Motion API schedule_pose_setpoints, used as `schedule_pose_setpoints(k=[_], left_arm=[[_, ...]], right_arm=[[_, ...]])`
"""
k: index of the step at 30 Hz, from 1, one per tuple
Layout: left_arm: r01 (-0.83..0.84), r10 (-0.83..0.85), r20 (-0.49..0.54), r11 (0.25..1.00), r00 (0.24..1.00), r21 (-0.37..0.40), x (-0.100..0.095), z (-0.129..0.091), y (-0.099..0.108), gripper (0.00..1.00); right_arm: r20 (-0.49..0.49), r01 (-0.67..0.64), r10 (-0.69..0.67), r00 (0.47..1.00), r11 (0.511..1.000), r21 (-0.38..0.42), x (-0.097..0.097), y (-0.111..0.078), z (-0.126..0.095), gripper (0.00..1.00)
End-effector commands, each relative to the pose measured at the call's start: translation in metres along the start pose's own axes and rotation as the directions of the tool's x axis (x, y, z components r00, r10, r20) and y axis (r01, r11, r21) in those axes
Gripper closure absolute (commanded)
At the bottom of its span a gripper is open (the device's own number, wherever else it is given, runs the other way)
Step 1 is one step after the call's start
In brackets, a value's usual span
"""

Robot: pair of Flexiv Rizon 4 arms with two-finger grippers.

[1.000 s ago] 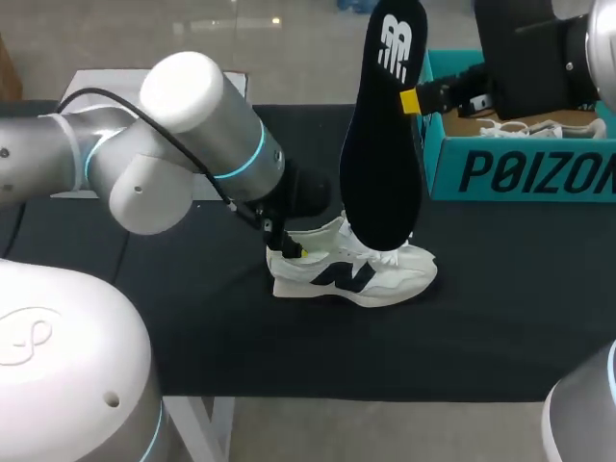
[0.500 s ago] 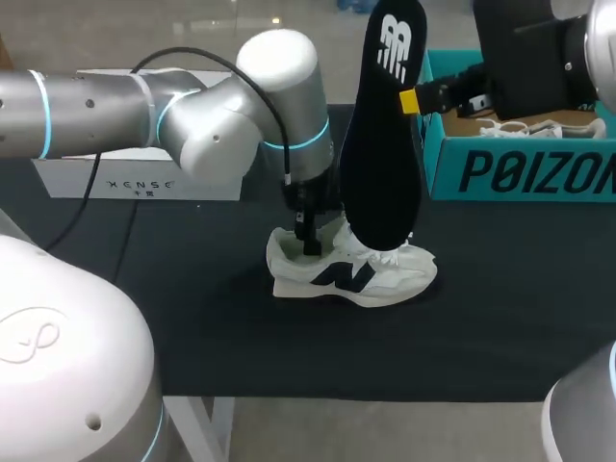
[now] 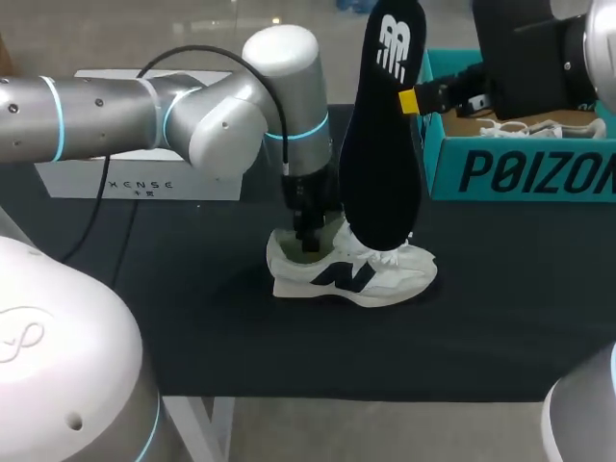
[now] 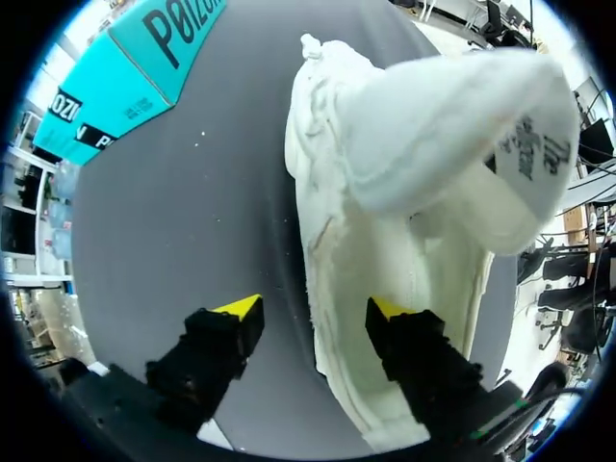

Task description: Take the shoe out of the shoebox, open the shoe tongue, remove and reinsert the insole, then place the shoe into the shoebox

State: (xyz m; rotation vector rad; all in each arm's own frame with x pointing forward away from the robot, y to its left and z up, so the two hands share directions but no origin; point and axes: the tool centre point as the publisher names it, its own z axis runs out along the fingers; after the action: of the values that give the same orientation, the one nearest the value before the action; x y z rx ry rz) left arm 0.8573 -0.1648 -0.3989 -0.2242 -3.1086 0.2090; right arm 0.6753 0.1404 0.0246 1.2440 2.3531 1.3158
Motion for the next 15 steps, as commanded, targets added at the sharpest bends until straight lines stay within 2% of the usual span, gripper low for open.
schedule_pose_setpoints(k=[1, 9, 15], left_arm=[[-0.008, 0.008, -0.007, 1.0, 1.0, 0.002, 0.0018, 0.0017, 0.0014, 1.0], [-0.034, 0.035, -0.037, 0.999, 0.999, 0.024, 0.0068, 0.0035, 0.0003, 1.0], [-0.061, 0.065, -0.053, 0.995, 0.996, 0.082, 0.009, 0.0015, -0.0004, 1.0]], right_arm=[[0.0, -0.001, 0.001, 1.0, 1.0, 0.005, 0.0003, 0.0031, 0.0031, 1.0], [0.0, -0.001, 0.001, 1.0, 1.0, 0.005, 0.0003, 0.0031, 0.0031, 1.0], [0.0, -0.001, 0.001, 1.0, 1.0, 0.005, 0.0003, 0.0031, 0.0031, 1.0]])
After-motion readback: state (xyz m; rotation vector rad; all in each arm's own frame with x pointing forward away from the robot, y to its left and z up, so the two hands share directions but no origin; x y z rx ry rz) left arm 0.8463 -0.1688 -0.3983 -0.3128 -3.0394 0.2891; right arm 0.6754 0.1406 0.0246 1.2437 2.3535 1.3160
